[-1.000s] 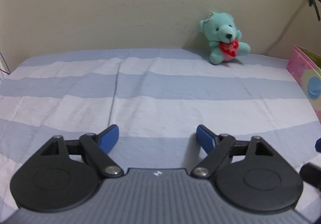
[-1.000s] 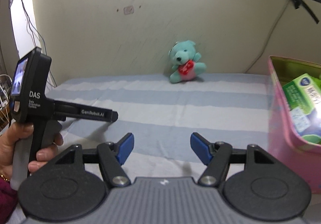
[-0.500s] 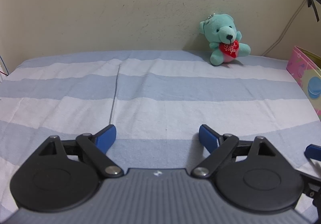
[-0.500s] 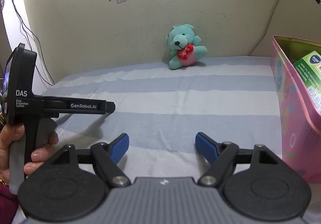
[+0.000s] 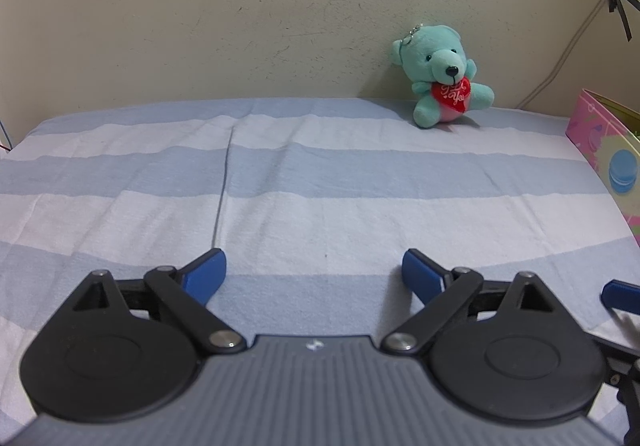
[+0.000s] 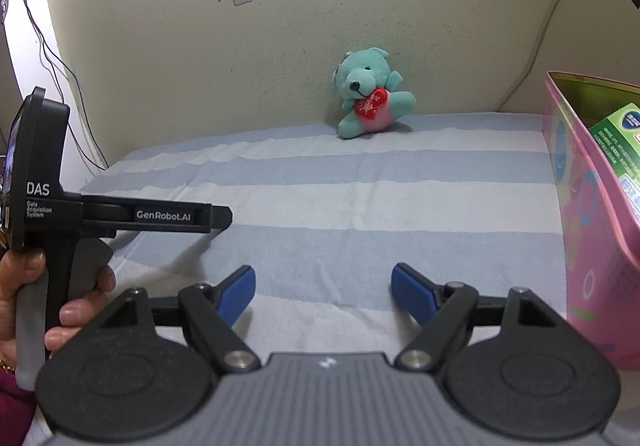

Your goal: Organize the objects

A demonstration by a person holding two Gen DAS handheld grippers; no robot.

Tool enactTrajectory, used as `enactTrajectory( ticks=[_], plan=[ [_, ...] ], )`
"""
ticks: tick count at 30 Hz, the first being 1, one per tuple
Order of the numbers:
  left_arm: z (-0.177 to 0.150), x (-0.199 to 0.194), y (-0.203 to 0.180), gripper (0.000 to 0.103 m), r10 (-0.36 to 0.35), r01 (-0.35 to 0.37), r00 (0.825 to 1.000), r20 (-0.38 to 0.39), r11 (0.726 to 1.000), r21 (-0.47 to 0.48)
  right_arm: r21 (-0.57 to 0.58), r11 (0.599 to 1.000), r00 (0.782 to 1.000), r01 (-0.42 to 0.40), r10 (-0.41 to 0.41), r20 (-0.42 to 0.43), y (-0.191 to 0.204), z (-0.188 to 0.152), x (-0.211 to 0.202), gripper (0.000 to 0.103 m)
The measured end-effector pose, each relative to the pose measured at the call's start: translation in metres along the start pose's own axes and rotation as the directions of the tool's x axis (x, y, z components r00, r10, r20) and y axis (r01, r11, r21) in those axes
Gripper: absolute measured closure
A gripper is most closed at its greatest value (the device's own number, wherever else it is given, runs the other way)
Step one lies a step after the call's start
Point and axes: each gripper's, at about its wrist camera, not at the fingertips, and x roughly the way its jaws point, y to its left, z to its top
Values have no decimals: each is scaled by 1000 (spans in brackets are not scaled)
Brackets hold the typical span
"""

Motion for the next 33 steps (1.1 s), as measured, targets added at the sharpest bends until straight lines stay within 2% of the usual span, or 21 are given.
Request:
enactTrajectory(
  ticks=[4,10,16,19,23,27,28,29,30,33],
  plan=[
    [-1,-1,0,7,0,0,1000,0,1000,-4,-20,1000,1000,6,-6,-8,2,4,6,19],
    [0,-1,2,7,-11,11,1000,-1,1000,-21,-68,997,999,37,-37,-2,2,40,43,20],
    [1,0,0,6,-6,6,1000,-3,1000,-12,53,997,997,64,-67,45,-27,96,102,19],
    [1,0,0,6,-8,8,1000,-3,1000,-15,82,991,991,110,-116,72,-37,121,134,13],
    [0,0,0,5,-8,8,1000,-4,1000,-15,123,975,982,184,-189,27,-51,138,175,12],
    [0,-1,-1,5,-7,7,1000,-4,1000,-16,163,972,985,170,-172,-5,-60,149,196,12],
    [0,-1,0,5,-7,7,1000,-4,1000,-16,147,976,987,161,-161,-15,-59,151,200,18],
    [0,-1,0,5,-8,8,1000,-4,1000,-16,131,981,989,147,-146,-17,-57,151,202,33],
    [1,-1,-1,5,-8,8,1000,-4,1000,-17,115,985,992,130,-129,-14,-55,150,203,39],
    [1,-1,0,5,-7,7,1000,-4,1000,-16,83,988,991,133,-134,8,-49,145,198,47]
  ],
)
